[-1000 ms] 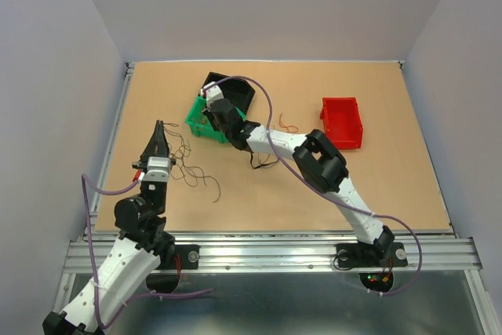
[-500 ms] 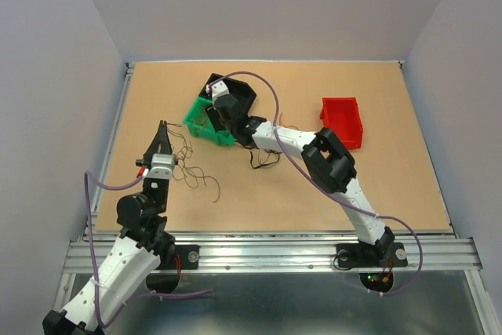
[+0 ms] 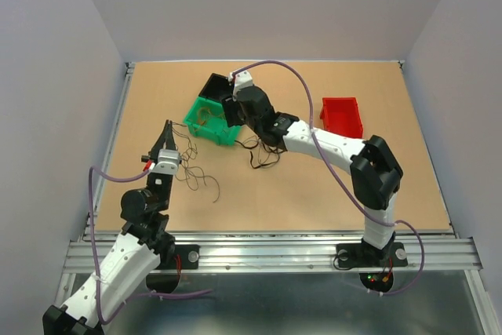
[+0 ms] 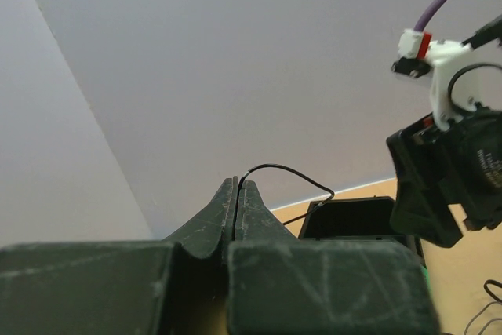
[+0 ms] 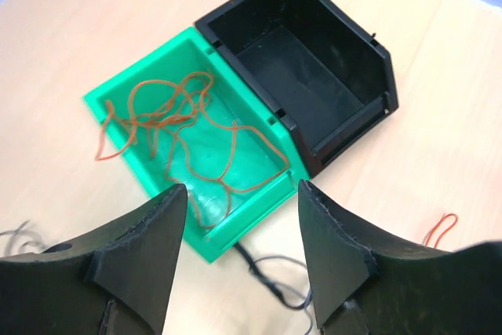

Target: Untangle the cables

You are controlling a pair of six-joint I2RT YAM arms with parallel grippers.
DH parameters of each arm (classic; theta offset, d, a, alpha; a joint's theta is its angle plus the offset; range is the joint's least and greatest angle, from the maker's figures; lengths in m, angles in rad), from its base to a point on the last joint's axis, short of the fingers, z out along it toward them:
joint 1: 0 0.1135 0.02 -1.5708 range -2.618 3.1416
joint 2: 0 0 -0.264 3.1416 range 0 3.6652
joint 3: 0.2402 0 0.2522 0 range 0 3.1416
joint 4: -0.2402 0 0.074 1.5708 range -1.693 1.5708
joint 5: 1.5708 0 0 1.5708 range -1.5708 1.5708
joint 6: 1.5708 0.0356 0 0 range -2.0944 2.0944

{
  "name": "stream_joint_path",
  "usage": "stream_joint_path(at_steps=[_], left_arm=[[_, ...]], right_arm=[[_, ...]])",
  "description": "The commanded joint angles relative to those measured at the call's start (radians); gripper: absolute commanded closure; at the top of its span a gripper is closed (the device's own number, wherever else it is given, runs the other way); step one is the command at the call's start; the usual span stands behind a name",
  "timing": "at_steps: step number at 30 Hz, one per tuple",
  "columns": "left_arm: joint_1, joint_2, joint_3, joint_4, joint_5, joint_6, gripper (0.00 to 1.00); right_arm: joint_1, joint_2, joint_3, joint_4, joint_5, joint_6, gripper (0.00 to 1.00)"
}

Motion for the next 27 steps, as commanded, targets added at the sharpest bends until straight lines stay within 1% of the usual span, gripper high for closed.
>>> stream_joint_path(at_steps=[1, 3, 5, 6, 7, 8, 9, 10, 12, 14, 17, 22, 23, 27], left_arm=[[0.006, 0.007, 0.047, 0.05, 0.003, -0.009, 1.0], [0.006, 0.01, 0.051, 0.05, -0.008, -0.01, 1.0], [0.006, 0.014, 0.057, 0.05, -0.029, -0.006, 1.0], [0.006, 0.023, 0.061, 0.05, -0.075, -0.004, 1.0], [0.006, 0.03, 0.075, 0.049, -0.1, 0.0, 1.0], [0.007, 0.036, 0.083, 0.046, -0.121, 0.0, 1.0], [0.009, 0.045, 0.087, 0.041, -0.146, 0.003, 1.0], [0.007, 0.046, 0.089, 0.038, -0.151, 0.002, 1.0], [0.01, 0.046, 0.086, 0.04, -0.155, 0.003, 1.0], [0.012, 0.043, 0.081, 0.049, -0.151, 0.008, 1.0], [0.015, 0.036, 0.084, 0.05, -0.155, 0.008, 1.0], [0.018, 0.025, 0.078, 0.053, -0.139, 0.008, 1.0], [0.018, 0.025, 0.078, 0.053, -0.139, 0.008, 1.0], [0.02, 0.031, 0.077, 0.053, -0.139, 0.011, 1.0]], right_arm=[[-0.007, -0.071, -0.062, 0.01, -0.12, 0.085, 0.36], [-0.007, -0.045, -0.014, 0.005, -0.181, 0.082, 0.37], [-0.007, 0.016, 0.031, 0.003, -0.201, 0.085, 0.4], [-0.007, 0.041, 0.065, -0.001, -0.213, 0.089, 0.4], [-0.009, 0.067, 0.132, -0.019, -0.236, 0.1, 0.4], [-0.007, 0.13, 0.178, -0.021, -0.247, 0.106, 0.4], [-0.009, 0.158, 0.218, -0.056, -0.261, 0.112, 0.4], [-0.01, 0.19, 0.302, -0.09, -0.263, 0.126, 0.4], [-0.013, 0.259, 0.364, -0.113, -0.285, 0.134, 0.39], [-0.016, 0.291, 0.43, -0.124, -0.298, 0.141, 0.39], [-0.027, 0.349, 0.497, -0.136, -0.321, 0.148, 0.39], [-0.047, 0.429, 0.565, -0.141, -0.35, 0.166, 0.4], [-0.05, 0.438, 0.565, -0.139, -0.389, 0.166, 0.4], [-0.05, 0.474, 0.602, -0.141, -0.421, 0.166, 0.4]])
